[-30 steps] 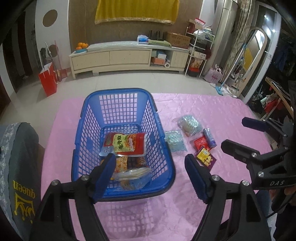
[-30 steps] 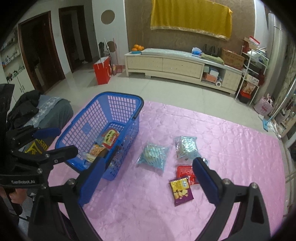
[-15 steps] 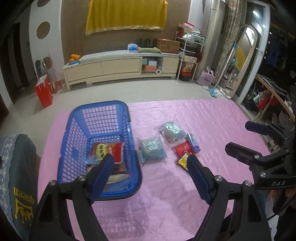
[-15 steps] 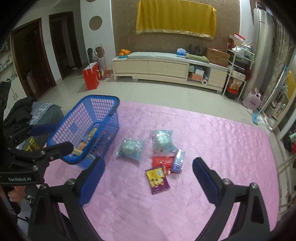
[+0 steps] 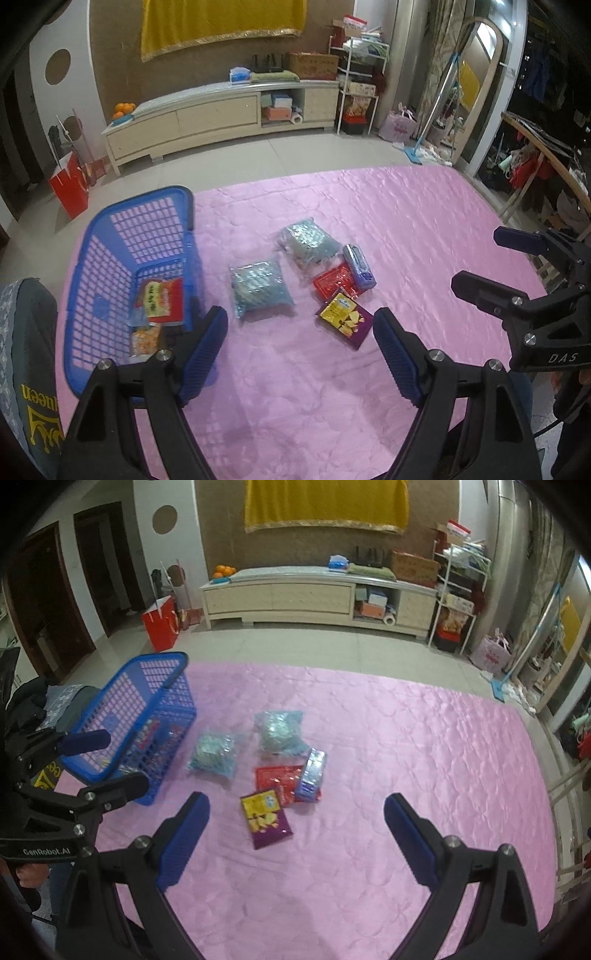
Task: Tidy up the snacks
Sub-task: 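Move both tools away from the basket toward the clear biscuit bags, then close the left tool on a clear biscuit bag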
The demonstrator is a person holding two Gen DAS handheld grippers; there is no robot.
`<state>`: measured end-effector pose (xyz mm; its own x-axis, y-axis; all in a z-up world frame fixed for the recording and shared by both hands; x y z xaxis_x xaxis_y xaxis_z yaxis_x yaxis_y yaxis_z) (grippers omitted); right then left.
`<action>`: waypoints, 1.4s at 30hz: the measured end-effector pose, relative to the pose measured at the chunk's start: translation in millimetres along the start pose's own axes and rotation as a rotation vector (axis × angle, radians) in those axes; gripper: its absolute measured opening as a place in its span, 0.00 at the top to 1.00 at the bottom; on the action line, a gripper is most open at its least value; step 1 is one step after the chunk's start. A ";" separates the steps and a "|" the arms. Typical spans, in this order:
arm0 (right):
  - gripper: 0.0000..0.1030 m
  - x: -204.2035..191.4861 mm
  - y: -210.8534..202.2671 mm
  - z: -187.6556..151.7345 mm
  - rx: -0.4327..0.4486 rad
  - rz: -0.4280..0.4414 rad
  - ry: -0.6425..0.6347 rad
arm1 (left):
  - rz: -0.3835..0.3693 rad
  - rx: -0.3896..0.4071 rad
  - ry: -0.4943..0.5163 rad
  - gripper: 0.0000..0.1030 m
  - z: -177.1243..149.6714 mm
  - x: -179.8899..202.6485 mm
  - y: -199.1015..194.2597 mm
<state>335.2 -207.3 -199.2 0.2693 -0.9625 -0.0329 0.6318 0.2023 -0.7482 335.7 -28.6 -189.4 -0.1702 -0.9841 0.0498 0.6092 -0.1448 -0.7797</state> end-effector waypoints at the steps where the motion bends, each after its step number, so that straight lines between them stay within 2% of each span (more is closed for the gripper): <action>1: 0.05 3.5 3.7 -1.5 -0.006 -0.004 0.004 | 0.003 -0.005 0.004 0.23 0.8 3.4 5.2; 10: 0.06 24.1 49.0 -10.6 -0.078 -0.012 0.028 | 0.056 -0.056 0.037 0.23 2.2 15.0 58.0; 22: 0.06 31.7 119.0 -8.6 -0.133 -0.022 0.034 | 0.147 -0.083 0.015 0.23 3.1 -5.4 123.0; 26: 0.06 27.8 138.2 -6.5 -0.141 -0.018 0.042 | 0.206 -0.067 0.071 0.23 7.6 -9.6 136.4; 34: 0.06 22.6 159.6 -3.7 -0.146 -0.026 0.019 | 0.236 -0.130 0.039 0.23 7.8 -30.5 175.0; 42: 0.06 25.0 167.8 -6.8 -0.149 -0.009 0.031 | 0.285 -0.179 -0.014 0.23 1.4 -52.8 194.2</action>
<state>443.0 -198.6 -330.1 0.2403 -0.9697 -0.0444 0.5190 0.1670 -0.8383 464.1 -4.9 -342.6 -0.0010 -0.9840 -0.1779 0.4849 0.1551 -0.8607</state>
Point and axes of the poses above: each gripper's, at about its wrist camera, not at the fingertips, and y roughly the way its jaws point, x to its right, z to its top, the point moved 10 cm from there along y, roughly the way its jaws point, and after that the axes turned 2 degrees about x, right-handed, at the moved point
